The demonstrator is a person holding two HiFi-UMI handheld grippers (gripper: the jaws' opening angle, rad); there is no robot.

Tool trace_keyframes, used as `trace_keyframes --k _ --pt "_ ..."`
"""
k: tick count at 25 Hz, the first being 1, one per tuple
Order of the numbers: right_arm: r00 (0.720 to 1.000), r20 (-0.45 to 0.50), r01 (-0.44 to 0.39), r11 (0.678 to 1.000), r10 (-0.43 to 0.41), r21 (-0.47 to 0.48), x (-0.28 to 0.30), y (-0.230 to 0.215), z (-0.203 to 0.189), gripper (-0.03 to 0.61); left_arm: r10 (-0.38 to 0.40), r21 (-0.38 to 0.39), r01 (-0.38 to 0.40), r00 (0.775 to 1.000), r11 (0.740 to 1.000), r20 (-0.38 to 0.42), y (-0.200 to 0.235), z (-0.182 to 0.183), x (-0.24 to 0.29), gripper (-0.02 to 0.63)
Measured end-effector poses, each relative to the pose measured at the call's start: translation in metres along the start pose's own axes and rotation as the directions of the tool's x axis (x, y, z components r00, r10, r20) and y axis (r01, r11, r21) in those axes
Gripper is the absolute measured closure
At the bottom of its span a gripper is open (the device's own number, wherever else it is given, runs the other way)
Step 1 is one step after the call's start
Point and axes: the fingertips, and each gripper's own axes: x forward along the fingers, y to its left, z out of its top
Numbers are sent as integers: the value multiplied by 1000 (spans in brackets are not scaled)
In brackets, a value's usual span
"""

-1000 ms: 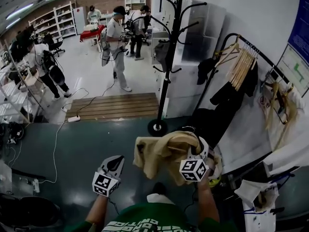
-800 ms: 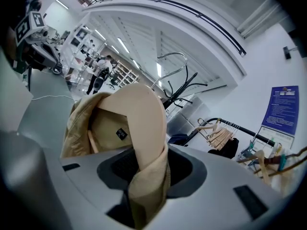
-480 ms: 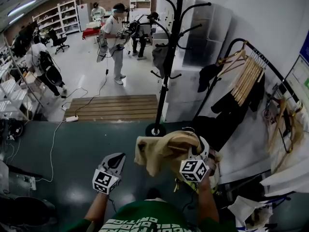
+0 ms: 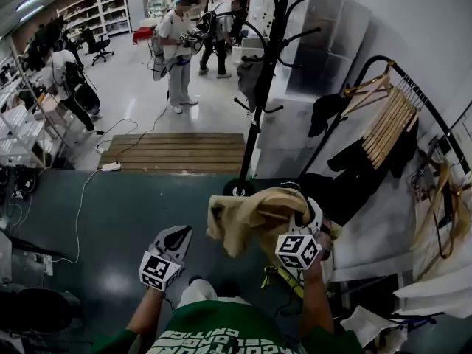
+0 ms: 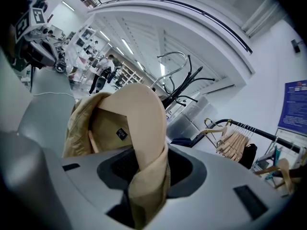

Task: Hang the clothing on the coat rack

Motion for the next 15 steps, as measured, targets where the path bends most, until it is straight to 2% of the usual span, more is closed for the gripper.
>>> trace_keyframes --k 8,15 --pt "1000 -8 -13 1000 13 10 23 4 6 420 -18 -3 18 1000 1000 15 17 3 27 609" --pt "1000 -29 -5 1000 5 17 48 5 22 420 -57 1 57 998 998 30 50 11 55 609"
